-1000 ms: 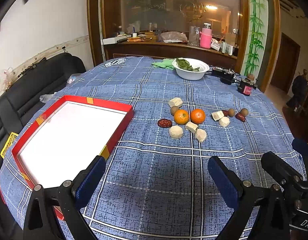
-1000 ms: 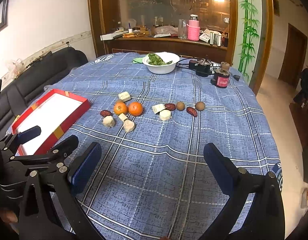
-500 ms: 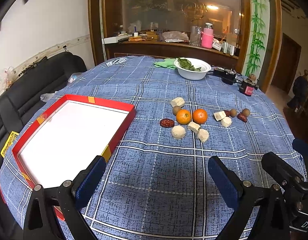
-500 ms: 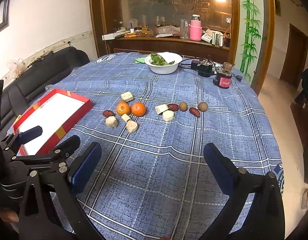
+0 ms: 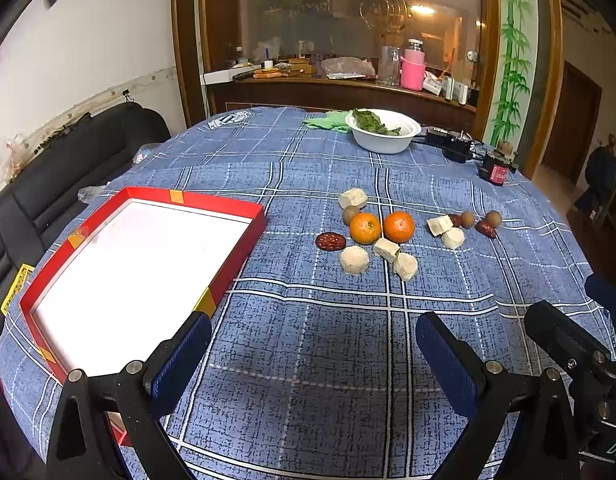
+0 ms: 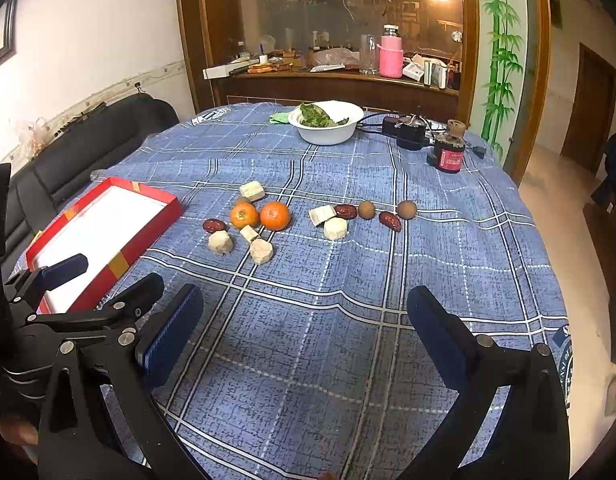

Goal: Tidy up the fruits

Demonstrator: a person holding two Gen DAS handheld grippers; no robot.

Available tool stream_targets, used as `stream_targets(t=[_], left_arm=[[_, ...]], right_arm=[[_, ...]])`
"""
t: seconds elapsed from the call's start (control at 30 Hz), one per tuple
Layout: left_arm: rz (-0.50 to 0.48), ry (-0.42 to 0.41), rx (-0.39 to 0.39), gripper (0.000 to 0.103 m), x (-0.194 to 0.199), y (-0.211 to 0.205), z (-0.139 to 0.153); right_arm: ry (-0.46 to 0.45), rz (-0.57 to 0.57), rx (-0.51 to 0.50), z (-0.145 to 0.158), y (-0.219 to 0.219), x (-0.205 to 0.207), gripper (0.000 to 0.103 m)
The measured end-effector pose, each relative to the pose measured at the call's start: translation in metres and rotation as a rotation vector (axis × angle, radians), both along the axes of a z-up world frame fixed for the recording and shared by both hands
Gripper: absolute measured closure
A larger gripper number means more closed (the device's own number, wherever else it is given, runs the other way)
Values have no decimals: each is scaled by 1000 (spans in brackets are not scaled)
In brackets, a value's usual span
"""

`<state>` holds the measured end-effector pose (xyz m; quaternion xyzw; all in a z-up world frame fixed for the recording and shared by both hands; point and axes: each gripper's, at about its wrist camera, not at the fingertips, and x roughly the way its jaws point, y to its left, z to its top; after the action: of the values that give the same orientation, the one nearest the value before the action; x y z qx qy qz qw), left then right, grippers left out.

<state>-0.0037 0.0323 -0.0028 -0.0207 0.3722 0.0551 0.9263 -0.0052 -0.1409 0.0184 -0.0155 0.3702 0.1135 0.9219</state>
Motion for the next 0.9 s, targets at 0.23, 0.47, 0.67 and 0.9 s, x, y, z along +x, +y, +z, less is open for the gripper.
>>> stream_targets(t=[0.23, 0.47, 0.67, 0.9], left_arm=[[-39, -1, -50, 1, -2, 7, -5], [-23, -4, -23, 1, -5, 18, -15], [-37, 44, -61, 13, 8, 23, -25], [-74, 69, -104, 21, 24, 18, -35]], right_arm=[[20, -1, -6, -2, -2, 2, 0], [38, 16, 29, -16, -17, 8, 0], [43, 44, 74, -25, -23, 27, 10], [113, 84, 76, -39, -17, 78, 49]])
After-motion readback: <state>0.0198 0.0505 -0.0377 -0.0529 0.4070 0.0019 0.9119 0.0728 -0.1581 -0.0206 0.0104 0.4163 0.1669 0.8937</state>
